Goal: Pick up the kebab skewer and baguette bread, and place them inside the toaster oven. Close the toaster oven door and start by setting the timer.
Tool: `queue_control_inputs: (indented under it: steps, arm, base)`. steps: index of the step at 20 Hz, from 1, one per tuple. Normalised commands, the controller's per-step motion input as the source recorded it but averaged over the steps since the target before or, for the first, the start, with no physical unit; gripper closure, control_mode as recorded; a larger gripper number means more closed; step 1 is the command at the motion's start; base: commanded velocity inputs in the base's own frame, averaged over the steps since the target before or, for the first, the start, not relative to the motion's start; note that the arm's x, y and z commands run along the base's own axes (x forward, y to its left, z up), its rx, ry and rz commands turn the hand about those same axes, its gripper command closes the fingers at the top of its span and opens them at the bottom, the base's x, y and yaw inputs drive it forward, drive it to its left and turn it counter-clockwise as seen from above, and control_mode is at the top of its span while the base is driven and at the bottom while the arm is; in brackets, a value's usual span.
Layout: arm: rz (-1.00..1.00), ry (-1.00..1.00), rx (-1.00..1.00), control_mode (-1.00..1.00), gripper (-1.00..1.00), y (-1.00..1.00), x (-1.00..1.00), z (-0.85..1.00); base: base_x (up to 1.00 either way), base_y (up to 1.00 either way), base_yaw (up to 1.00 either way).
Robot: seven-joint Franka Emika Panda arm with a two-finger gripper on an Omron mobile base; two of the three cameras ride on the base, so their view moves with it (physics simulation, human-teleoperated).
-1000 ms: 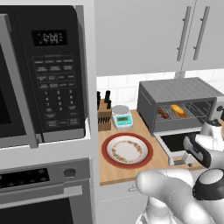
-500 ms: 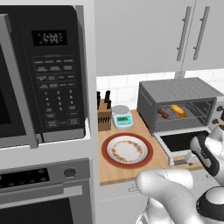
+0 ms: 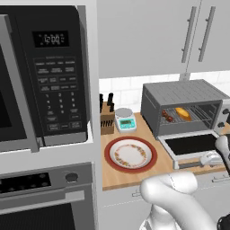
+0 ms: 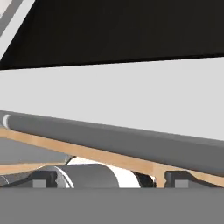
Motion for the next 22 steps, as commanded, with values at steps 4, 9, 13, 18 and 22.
queue_control_inputs:
  steps: [4,9,13,18,22]
  arm:
    - [0.0,-0.51,-0.01,-1.0,-1.0,0.59,0.71,0.2]
    - [0.0,-0.52,-0.03,-1.0,-1.0,0.83,0.81,0.06]
    - [0.0,-0.45,-0.04,-1.0,-1.0,0.88,0.99,0.14]
    - [0.0,-0.43,-0.03,-1.0,-1.0,0.88,1.0,0.23]
    - [0.0,-0.4,-0.03,-1.0,-1.0,0.81,1.0,0.34]
  base:
    - [0.0,0.0,0.0]
    - [0.0,0.0,0.0]
    - [0.0,0.0,0.0]
    - [0.0,0.0,0.0]
    - [0.0,0.0,0.0]
